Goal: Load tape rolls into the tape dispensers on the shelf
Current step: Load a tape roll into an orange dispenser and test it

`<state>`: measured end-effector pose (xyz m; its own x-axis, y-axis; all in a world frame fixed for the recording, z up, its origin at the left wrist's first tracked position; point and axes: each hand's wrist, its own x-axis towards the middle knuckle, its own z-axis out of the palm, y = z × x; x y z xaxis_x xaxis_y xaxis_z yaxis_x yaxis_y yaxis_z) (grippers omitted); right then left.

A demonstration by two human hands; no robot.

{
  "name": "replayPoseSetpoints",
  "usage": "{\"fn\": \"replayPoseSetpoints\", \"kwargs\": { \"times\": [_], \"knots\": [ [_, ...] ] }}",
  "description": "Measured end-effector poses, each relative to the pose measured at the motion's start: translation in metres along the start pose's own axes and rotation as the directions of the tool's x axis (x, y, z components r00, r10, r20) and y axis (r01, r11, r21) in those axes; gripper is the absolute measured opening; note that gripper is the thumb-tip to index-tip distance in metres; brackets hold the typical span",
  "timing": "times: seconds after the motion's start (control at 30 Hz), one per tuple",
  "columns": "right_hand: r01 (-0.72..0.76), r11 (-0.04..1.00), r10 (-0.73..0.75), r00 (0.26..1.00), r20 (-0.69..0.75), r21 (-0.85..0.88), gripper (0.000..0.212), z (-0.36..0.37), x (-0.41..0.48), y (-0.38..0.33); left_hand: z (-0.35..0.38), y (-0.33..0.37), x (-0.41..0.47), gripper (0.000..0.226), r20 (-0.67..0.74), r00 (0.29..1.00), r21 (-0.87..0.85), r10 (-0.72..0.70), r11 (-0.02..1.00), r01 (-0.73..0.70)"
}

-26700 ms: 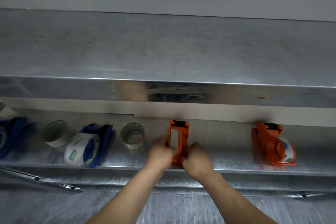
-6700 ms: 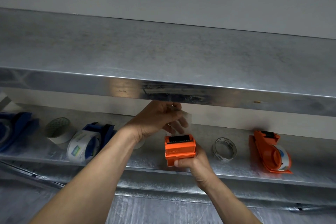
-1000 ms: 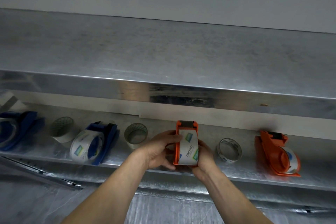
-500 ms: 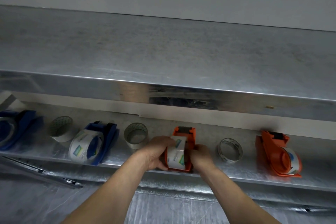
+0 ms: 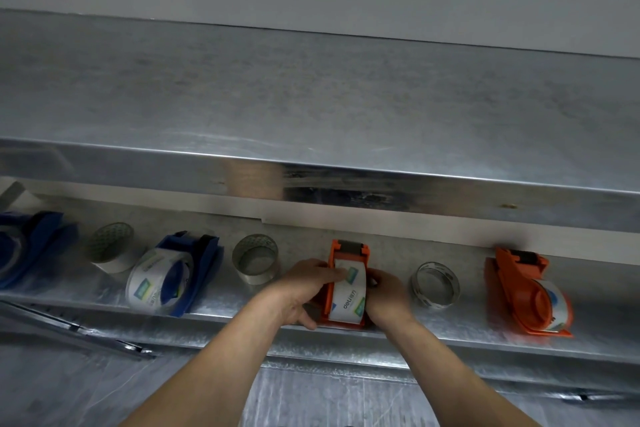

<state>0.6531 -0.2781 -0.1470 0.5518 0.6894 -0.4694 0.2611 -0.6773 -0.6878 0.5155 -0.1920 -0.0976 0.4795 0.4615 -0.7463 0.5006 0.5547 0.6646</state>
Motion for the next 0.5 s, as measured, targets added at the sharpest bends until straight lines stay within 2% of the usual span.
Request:
{"fn": "replayPoseSetpoints", "kwargs": {
  "times": [0.5],
  "knots": [
    [0.041, 0.998, -0.043, 0.999, 0.029, 0.054, 0.019, -0.007, -0.011, -0.006, 0.009, 0.007, -0.014, 0.037, -0.022, 1.000, 0.016, -0.014, 1.000, 0.014]
  ]
}}
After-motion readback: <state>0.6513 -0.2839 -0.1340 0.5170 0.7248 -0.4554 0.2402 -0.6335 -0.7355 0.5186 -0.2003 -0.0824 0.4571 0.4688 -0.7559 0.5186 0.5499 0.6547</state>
